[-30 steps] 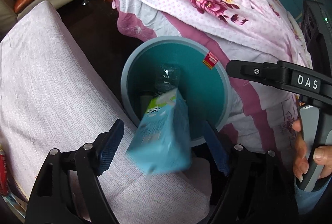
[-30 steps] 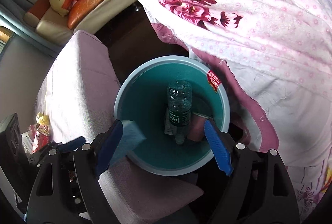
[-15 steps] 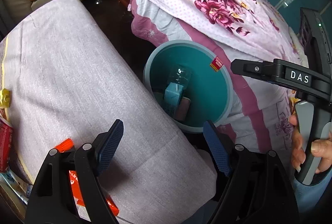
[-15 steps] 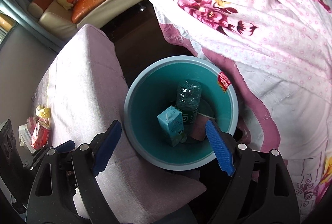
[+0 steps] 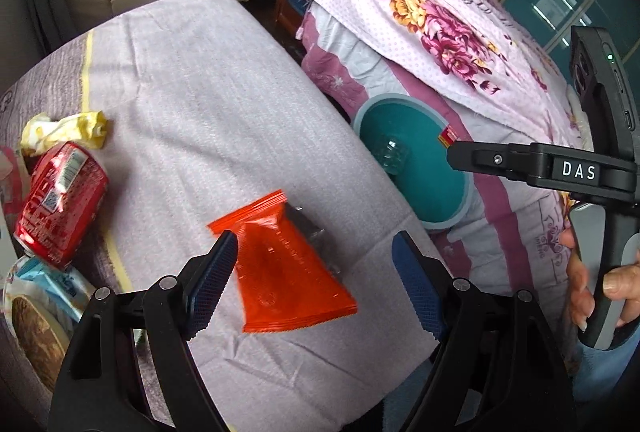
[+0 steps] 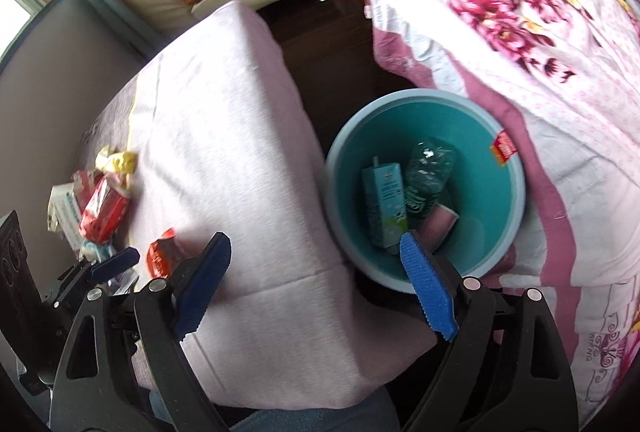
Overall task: Collect trash
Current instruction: 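Grasp the orange snack bag with the right tool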
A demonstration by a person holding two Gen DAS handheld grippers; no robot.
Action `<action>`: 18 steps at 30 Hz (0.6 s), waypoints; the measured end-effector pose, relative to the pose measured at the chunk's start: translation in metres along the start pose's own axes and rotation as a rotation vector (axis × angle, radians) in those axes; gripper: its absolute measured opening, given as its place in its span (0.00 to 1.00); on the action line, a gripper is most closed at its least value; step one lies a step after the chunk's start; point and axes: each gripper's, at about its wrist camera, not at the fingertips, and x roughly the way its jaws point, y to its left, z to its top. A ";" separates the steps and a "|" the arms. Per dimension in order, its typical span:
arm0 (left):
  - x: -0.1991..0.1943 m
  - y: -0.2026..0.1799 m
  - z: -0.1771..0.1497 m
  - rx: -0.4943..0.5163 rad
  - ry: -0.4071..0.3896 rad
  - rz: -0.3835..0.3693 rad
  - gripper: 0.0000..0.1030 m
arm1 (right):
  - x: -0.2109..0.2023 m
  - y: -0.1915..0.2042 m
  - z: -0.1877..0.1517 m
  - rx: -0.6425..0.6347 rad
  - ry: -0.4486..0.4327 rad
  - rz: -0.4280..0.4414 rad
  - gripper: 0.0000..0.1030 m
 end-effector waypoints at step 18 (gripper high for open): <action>-0.054 0.120 -0.058 -0.196 -0.062 0.086 0.78 | 0.067 0.115 -0.033 -0.151 0.211 0.056 0.80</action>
